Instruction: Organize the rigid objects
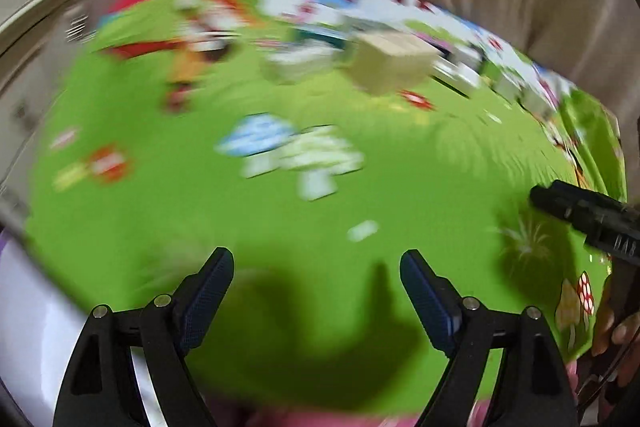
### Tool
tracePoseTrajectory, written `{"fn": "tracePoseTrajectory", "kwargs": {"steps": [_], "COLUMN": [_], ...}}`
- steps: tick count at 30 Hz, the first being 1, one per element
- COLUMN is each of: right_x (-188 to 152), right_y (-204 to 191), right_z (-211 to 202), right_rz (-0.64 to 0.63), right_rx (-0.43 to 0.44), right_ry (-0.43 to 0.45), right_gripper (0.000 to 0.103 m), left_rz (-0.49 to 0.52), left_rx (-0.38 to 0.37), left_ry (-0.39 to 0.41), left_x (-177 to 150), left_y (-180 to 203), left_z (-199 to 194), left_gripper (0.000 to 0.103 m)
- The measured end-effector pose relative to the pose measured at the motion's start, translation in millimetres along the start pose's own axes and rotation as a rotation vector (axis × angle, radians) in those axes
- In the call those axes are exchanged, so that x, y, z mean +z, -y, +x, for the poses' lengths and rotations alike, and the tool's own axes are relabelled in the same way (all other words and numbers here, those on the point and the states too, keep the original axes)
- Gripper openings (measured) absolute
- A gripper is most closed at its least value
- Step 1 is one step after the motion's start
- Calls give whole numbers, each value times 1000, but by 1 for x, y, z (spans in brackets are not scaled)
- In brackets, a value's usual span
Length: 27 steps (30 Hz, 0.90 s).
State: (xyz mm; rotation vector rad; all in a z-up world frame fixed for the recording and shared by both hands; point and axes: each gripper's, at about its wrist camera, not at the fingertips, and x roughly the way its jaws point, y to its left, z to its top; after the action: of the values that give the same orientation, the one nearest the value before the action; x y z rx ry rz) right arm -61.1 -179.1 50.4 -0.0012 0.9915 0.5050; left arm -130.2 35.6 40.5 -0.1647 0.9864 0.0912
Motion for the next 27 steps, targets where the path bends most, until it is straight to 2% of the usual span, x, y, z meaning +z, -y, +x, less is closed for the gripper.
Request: {"fn": "tracePoseTrajectory", "kwargs": {"steps": [1,2,3,4,7,8,11,12,16,18,19,20,21,22,25,27], "right_x": [2,4,9,15,38,46,82,89,135,143,147,145,141,134,99,63], "right_y": [27,46,74,92,152,169,209,213,222,223,222,220,216,209,186,162], "right_z": [-1,-4,-6,-3,10,16,40,46,79,88,90,88,85,75,48,27], "right_rz": [61,93,117,125,154,152,52,32,-138,-155,-156,-158,-158,-154,-123,-88], "right_rx": [-45,-83,-143,-177,-236,-240,-284,-257,-150,-126,-126,-123,-119,-124,-177,-164], "right_ry": [8,19,38,44,15,6,-10,-21,-48,-55,-54,-44,-32,-11,4,23], "right_gripper": [84,84,84,84,84,85,97,103,103,103,100,95,74,46,44,44], "left_rz": [21,48,86,109,136,132,132,132,131,133,134,136,138,142,153,163], "left_rx": [-25,0,27,38,18,19,16,15,18,15,15,13,10,7,0,-5], "left_ry": [-14,-5,7,4,34,32,28,32,42,41,40,40,40,39,37,31], "left_x": [8,14,23,27,43,45,46,45,44,43,47,46,44,44,45,46], "left_y": [13,26,41,49,64,65,63,62,60,59,61,60,60,60,61,61], "left_z": [13,22,31,39,51,52,49,47,55,56,72,71,73,73,73,73], "left_gripper": [88,94,94,101,103,103,103,103,103,103,103,103,103,103,103,103]}}
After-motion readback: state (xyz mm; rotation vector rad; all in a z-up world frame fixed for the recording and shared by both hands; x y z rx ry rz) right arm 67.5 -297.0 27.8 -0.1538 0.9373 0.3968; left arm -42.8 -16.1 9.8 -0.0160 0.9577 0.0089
